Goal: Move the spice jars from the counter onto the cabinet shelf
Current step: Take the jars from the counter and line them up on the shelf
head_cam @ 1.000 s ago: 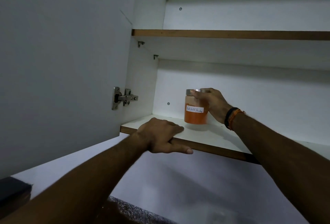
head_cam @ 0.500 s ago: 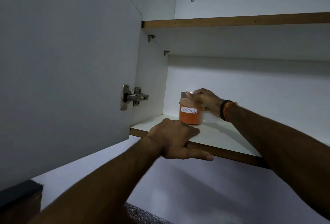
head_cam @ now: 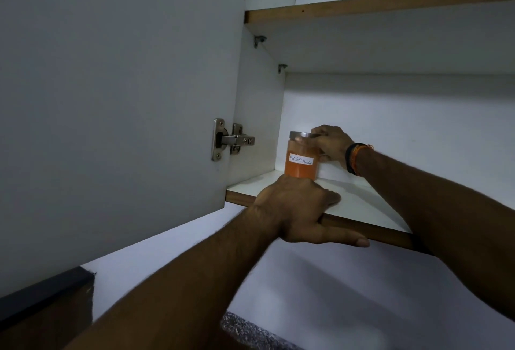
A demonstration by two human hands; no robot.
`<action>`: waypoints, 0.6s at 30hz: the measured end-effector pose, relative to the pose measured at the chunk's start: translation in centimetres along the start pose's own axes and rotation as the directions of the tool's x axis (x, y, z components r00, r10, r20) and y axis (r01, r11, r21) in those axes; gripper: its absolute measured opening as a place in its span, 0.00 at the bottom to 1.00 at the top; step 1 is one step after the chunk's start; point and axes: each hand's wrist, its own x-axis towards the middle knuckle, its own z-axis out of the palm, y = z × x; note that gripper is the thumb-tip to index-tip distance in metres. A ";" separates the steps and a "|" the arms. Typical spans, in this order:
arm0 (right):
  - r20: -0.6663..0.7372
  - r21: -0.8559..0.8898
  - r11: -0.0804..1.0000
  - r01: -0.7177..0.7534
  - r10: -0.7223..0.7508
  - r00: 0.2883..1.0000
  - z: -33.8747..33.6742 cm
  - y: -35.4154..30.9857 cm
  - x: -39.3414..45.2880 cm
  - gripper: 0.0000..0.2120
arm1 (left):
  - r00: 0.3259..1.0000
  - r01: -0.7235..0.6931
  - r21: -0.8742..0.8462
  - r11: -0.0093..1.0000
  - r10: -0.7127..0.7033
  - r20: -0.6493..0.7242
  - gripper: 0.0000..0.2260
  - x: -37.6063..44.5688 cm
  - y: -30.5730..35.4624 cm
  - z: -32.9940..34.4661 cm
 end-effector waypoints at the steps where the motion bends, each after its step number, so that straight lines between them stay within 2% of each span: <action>1: -0.010 -0.023 1.000 0.011 -0.011 1.000 0.2 -0.1 0.0 0.25 | 1.000 -0.003 -0.002 1.000 0.003 -0.003 0.31 0.0 -0.1 0.0; 7: -0.049 -0.026 1.000 0.005 -0.006 0.999 0.6 0.2 0.2 0.27 | 0.999 -0.026 -0.013 1.000 0.025 -0.027 0.33 0.0 -0.3 0.4; 12: -0.119 -0.077 0.997 0.000 -0.009 0.993 0.0 0.4 -1.1 0.34 | 1.000 -0.022 -0.016 1.000 0.022 0.003 0.38 0.1 -0.6 0.7; 18: -0.242 -0.096 0.995 -0.005 -0.019 0.970 -2.1 0.0 -5.1 0.29 | 0.994 0.047 -0.057 0.997 -0.041 0.105 0.45 0.2 -0.5 0.6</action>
